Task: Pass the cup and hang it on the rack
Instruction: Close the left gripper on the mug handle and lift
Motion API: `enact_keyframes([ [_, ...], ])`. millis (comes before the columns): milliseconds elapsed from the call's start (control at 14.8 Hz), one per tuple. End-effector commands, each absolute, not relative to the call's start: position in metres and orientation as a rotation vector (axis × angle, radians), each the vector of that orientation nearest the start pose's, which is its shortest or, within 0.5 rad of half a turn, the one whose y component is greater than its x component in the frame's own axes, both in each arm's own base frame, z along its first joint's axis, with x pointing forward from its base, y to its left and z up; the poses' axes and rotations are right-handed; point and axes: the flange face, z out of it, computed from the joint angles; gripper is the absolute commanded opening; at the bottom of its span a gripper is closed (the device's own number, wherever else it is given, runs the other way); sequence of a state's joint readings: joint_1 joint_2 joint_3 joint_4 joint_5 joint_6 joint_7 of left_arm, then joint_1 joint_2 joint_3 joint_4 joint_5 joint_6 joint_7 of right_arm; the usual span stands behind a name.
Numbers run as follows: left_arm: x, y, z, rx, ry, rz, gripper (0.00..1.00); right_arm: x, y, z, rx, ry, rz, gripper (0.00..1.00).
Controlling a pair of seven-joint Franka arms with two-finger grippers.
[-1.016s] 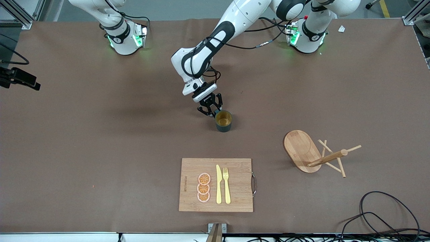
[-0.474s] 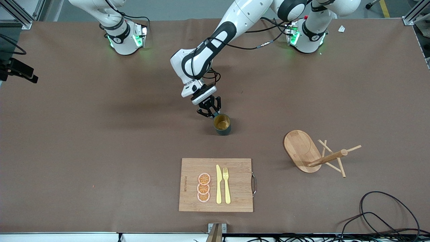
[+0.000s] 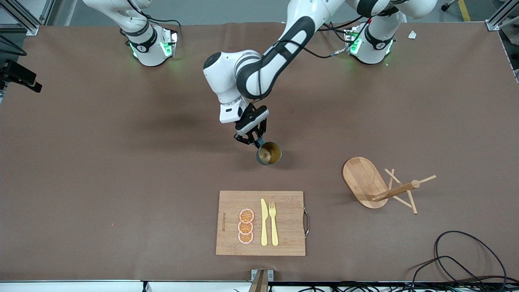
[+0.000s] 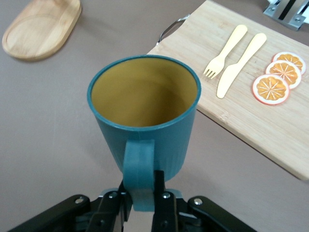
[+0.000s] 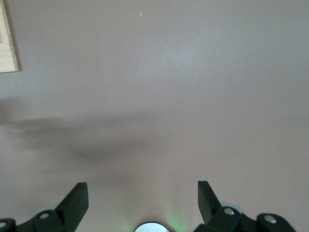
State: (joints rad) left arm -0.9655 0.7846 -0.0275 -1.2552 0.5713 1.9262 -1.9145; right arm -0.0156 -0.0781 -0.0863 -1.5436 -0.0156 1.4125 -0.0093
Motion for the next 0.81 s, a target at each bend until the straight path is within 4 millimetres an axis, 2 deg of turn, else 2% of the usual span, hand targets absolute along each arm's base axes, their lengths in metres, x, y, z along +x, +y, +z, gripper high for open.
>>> enact_keyframes([
  [0, 0.463, -0.578, 0.344, -2.803, -1.102, -0.578, 0.01, 0.499, -0.057, 0.665, -3.125, 0.172, 0.086, 1.0],
  [271, 0.502, -0.537, 0.405, -2.897, -1.263, -0.299, 0.01, 0.501, -0.056, 0.664, -3.122, 0.169, 0.076, 1.0],
  [542, 0.545, -0.484, 0.448, -2.981, -1.4, -0.02, 0.01, 0.505, -0.056, 0.662, -3.123, 0.166, 0.062, 1.0],
  [745, 0.567, -0.449, 0.474, -3.038, -1.474, 0.146, 0.01, 0.506, -0.053, 0.661, -3.121, 0.159, 0.064, 1.0],
])
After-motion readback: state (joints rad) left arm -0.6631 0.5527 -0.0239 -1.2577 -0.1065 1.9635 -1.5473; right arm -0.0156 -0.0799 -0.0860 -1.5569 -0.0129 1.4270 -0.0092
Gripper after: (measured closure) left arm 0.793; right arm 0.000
